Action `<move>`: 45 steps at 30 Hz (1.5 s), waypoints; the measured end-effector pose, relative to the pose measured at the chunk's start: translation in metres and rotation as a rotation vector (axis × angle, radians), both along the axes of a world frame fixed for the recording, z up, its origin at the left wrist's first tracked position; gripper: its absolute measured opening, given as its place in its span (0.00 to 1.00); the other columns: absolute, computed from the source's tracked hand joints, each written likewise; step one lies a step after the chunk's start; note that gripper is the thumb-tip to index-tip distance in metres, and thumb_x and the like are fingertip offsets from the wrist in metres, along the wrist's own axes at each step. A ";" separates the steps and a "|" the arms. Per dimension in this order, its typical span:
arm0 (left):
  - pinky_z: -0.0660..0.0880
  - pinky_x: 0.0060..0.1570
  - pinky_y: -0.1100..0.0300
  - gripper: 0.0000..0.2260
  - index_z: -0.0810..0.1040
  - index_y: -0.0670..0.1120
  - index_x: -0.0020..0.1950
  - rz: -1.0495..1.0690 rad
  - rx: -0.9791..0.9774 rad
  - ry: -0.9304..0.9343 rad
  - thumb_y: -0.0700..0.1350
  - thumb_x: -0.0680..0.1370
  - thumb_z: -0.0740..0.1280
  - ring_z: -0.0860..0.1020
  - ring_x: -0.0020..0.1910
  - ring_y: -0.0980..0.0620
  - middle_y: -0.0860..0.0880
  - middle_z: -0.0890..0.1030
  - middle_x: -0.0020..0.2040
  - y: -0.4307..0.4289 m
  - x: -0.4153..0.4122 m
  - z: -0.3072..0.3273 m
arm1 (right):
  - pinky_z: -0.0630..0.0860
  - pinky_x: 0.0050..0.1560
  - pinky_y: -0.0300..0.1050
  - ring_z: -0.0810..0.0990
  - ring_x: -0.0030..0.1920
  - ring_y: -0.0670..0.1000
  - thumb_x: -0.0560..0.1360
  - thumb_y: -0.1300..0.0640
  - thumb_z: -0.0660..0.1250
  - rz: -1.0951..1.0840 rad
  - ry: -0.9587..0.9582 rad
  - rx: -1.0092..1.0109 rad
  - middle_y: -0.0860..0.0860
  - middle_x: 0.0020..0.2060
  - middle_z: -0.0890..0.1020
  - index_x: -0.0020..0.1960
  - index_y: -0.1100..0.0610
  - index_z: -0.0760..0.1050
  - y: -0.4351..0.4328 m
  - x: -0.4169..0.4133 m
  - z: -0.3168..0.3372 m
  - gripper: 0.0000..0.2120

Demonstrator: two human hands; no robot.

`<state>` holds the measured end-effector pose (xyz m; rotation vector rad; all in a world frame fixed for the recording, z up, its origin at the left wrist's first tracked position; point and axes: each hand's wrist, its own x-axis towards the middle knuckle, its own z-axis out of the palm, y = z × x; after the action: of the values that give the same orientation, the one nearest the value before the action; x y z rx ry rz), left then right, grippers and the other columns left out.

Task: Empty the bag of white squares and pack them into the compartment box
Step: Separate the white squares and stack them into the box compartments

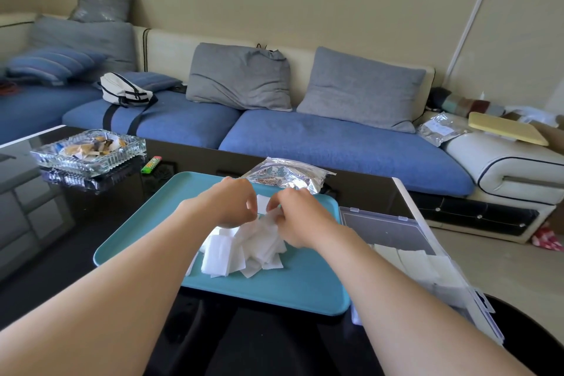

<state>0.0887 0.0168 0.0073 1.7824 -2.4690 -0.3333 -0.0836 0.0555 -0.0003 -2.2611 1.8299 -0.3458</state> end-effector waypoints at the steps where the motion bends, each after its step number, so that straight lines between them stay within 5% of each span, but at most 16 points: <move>1: 0.80 0.54 0.51 0.06 0.83 0.58 0.42 -0.010 -0.012 0.008 0.51 0.78 0.68 0.77 0.52 0.47 0.51 0.83 0.49 0.001 -0.001 0.002 | 0.78 0.52 0.49 0.79 0.58 0.57 0.79 0.61 0.62 -0.011 -0.049 0.002 0.53 0.60 0.78 0.64 0.47 0.80 0.001 -0.003 0.001 0.18; 4: 0.78 0.58 0.51 0.11 0.85 0.53 0.51 -0.021 0.019 0.021 0.59 0.77 0.73 0.76 0.55 0.50 0.52 0.82 0.53 0.004 -0.003 0.006 | 0.69 0.37 0.39 0.76 0.43 0.49 0.80 0.61 0.60 -0.029 -0.169 0.002 0.51 0.51 0.77 0.63 0.49 0.81 0.002 -0.013 0.006 0.18; 7: 0.76 0.60 0.51 0.20 0.84 0.54 0.56 -0.053 0.070 0.001 0.63 0.71 0.78 0.74 0.58 0.52 0.55 0.79 0.57 0.008 -0.004 0.004 | 0.68 0.36 0.39 0.77 0.45 0.51 0.78 0.60 0.63 -0.029 -0.200 0.017 0.48 0.47 0.78 0.59 0.51 0.83 0.006 -0.020 0.010 0.14; 12: 0.77 0.58 0.57 0.15 0.84 0.54 0.58 -0.162 0.033 0.259 0.53 0.73 0.80 0.80 0.54 0.55 0.58 0.83 0.52 0.009 -0.012 0.006 | 0.71 0.29 0.36 0.80 0.37 0.49 0.74 0.59 0.69 -0.036 -0.289 0.104 0.48 0.40 0.84 0.56 0.51 0.84 0.013 -0.028 0.015 0.12; 15: 0.77 0.46 0.61 0.02 0.83 0.53 0.44 -0.135 -0.017 0.311 0.48 0.77 0.75 0.81 0.44 0.54 0.54 0.86 0.43 0.010 -0.018 0.012 | 0.82 0.41 0.50 0.84 0.42 0.52 0.71 0.61 0.67 -0.078 -0.401 0.132 0.49 0.37 0.87 0.50 0.51 0.84 0.011 -0.031 0.017 0.11; 17: 0.76 0.40 0.62 0.08 0.82 0.49 0.39 -0.117 -0.013 0.347 0.45 0.79 0.71 0.82 0.37 0.56 0.51 0.86 0.38 0.010 -0.019 0.014 | 0.84 0.50 0.58 0.86 0.43 0.52 0.71 0.61 0.66 -0.080 -0.469 0.144 0.49 0.36 0.87 0.47 0.52 0.84 0.010 -0.033 0.017 0.10; 21: 0.85 0.45 0.48 0.07 0.83 0.42 0.45 -0.065 0.100 0.542 0.39 0.81 0.67 0.87 0.40 0.47 0.45 0.87 0.41 0.014 -0.020 0.017 | 0.85 0.45 0.54 0.85 0.40 0.53 0.78 0.59 0.69 -0.136 -0.574 0.047 0.49 0.34 0.88 0.57 0.52 0.78 0.009 -0.034 0.016 0.08; 26: 0.85 0.51 0.46 0.10 0.83 0.37 0.52 0.019 0.298 0.819 0.43 0.83 0.67 0.88 0.46 0.45 0.40 0.87 0.49 0.020 -0.027 0.024 | 0.85 0.50 0.63 0.89 0.39 0.56 0.82 0.56 0.71 -0.096 -0.712 0.009 0.51 0.37 0.88 0.56 0.52 0.73 0.009 -0.034 0.017 0.07; 30: 0.81 0.53 0.50 0.14 0.83 0.35 0.58 -0.057 0.527 0.855 0.44 0.84 0.62 0.86 0.52 0.42 0.37 0.87 0.52 0.027 -0.031 0.032 | 0.86 0.42 0.57 0.88 0.34 0.56 0.80 0.50 0.73 -0.066 -0.672 -0.011 0.52 0.35 0.88 0.56 0.55 0.72 0.017 -0.028 0.023 0.13; 34: 0.80 0.42 0.53 0.13 0.84 0.38 0.54 0.087 0.350 0.798 0.36 0.80 0.59 0.84 0.41 0.48 0.40 0.86 0.49 0.023 -0.032 0.031 | 0.83 0.34 0.51 0.86 0.30 0.56 0.80 0.49 0.69 -0.204 -0.568 0.085 0.57 0.34 0.87 0.52 0.60 0.79 0.017 -0.023 0.023 0.13; 39: 0.76 0.33 0.57 0.14 0.79 0.48 0.60 0.239 0.246 0.805 0.39 0.82 0.56 0.78 0.37 0.47 0.42 0.82 0.47 0.021 -0.024 0.031 | 0.86 0.42 0.56 0.85 0.39 0.59 0.75 0.55 0.62 -0.117 -0.104 0.087 0.57 0.34 0.85 0.43 0.62 0.82 0.019 -0.010 0.002 0.13; 45: 0.75 0.31 0.58 0.12 0.77 0.50 0.57 0.325 0.206 0.852 0.38 0.81 0.57 0.82 0.35 0.47 0.43 0.86 0.48 0.019 -0.013 0.032 | 0.81 0.54 0.50 0.81 0.48 0.47 0.71 0.43 0.76 0.073 -0.215 0.114 0.41 0.40 0.81 0.43 0.49 0.78 0.031 0.041 -0.005 0.12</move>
<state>0.0756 0.0360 0.0389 1.5847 -1.5756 -1.0740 -0.0423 0.0864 -0.0052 -2.1171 1.6142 -0.4416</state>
